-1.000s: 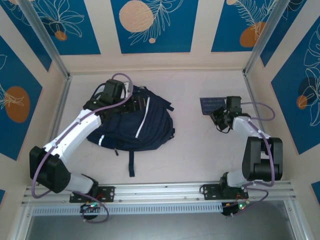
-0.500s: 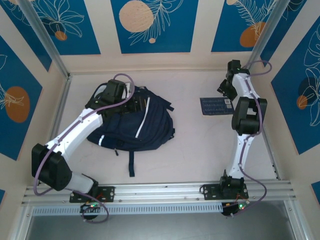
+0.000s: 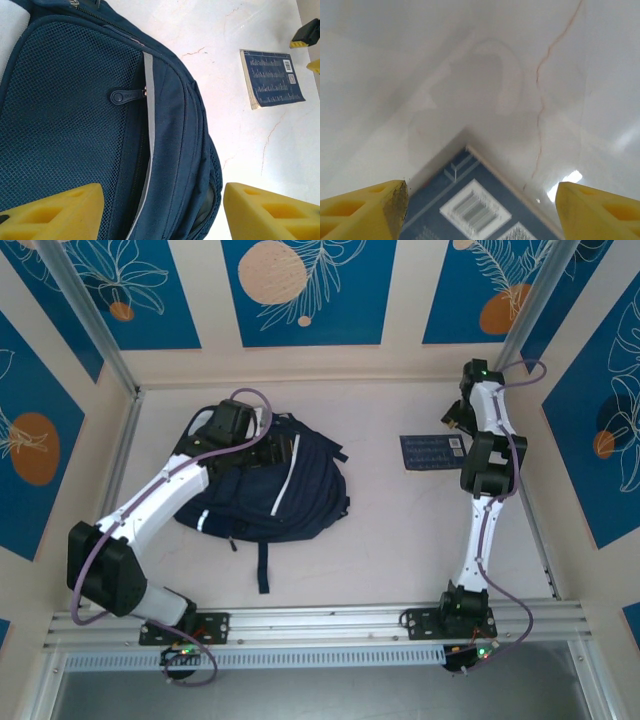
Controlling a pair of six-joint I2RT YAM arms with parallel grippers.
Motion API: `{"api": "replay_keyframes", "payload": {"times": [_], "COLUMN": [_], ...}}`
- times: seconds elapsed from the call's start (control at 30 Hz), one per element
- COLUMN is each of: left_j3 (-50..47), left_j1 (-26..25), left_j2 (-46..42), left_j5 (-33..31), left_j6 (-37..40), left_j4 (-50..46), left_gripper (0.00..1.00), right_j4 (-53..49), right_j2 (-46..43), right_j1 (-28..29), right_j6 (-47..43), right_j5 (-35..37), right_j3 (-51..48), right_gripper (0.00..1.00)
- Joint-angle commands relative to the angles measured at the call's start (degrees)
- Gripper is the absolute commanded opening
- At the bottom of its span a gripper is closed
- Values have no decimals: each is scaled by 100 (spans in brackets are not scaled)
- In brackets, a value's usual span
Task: Pack the student bag
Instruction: Move the book to the bottom-center of the table.
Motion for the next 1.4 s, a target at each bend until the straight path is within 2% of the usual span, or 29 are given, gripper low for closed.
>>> {"api": "replay_keyframes", "payload": {"times": [0.0,0.1,0.3,0.7,0.87,1.03,1.13,1.2,1.37], "left_j3": [-29,-16,-1,-38,-48,-85,-106,-106,357], "left_j1": [84,90,117,128,130,128,119,57,-704], "left_j2": [38,54,54,-111,-157,-157,-122,-86,208], "left_j5": [99,112,143,226,295,420,555,774,1071], "left_j6": [60,56,41,-45,-94,-183,-174,-153,466], "left_j4": [77,68,69,128,152,225,277,365,-79], "left_gripper": [64,64,64,63,63,62,62,62,60], "right_j4": [-547,-1126,-975,769,1408,1872,1774,1736,1794], "right_j2": [603,1130,825,-1427,-2682,-4319,-5123,-5599,-6285], "right_j1": [-73,11,189,696,1198,2035,2560,2715,2460], "right_j6": [-242,-419,-502,-308,252,964,1250,1335,1126], "right_j5": [-191,-145,-285,-769,-1038,-1357,-1498,-1414,-1471], "right_j3": [690,1515,824,-2964,-5030,-7169,-7898,-8193,-8469], "right_gripper": [78,78,77,74,73,72,71,71,71]}}
